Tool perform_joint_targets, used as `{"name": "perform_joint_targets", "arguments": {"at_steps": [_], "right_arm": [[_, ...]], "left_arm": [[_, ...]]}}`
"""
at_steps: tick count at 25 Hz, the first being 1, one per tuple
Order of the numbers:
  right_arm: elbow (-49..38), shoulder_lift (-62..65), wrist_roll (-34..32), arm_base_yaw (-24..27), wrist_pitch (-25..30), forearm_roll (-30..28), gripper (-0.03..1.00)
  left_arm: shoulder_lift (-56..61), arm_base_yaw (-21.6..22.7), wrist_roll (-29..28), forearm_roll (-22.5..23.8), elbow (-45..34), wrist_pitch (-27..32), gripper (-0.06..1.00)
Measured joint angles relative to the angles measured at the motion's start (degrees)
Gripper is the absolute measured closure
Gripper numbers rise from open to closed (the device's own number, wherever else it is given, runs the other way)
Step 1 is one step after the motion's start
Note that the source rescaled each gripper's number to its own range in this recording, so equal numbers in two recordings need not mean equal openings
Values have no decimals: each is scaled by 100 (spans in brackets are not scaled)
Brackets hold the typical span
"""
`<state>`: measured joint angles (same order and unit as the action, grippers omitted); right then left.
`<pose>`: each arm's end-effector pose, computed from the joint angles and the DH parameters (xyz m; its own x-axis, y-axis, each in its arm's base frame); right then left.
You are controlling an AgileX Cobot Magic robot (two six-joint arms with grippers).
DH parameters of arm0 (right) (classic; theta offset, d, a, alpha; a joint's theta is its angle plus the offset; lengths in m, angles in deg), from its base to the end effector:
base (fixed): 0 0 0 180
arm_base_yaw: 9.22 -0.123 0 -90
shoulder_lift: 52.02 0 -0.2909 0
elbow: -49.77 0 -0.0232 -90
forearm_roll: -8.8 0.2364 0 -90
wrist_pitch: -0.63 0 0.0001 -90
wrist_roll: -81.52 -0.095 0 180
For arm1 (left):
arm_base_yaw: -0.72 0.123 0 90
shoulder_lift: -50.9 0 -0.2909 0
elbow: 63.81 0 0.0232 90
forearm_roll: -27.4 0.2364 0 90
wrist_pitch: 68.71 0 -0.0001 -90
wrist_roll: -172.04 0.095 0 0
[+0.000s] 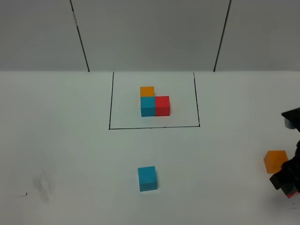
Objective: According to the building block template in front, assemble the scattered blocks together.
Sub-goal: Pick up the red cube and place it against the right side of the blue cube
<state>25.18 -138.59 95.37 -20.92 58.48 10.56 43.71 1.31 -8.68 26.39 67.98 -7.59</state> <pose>0.2242 0.0490 0.2564 -0.8905 -0.4126 -0.1917 -0.4171 0.9087 -0.0178 -0.0222 -0.0017 0.2702 -0.4464 -0.0257 -0.8945 -0.0059 0.9997 -0.0258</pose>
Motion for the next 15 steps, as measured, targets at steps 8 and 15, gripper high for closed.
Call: {"name": "perform_joint_targets", "arguments": {"at_steps": [8,15], "right_arm": [[518,157,2935,-1364,-141,-176,96],[641,-695,3359,-1613,-877,-176,96]], "left_arm": [[0,0,0,0,0,0,15],[0,0,0,0,0,0,15]]}}
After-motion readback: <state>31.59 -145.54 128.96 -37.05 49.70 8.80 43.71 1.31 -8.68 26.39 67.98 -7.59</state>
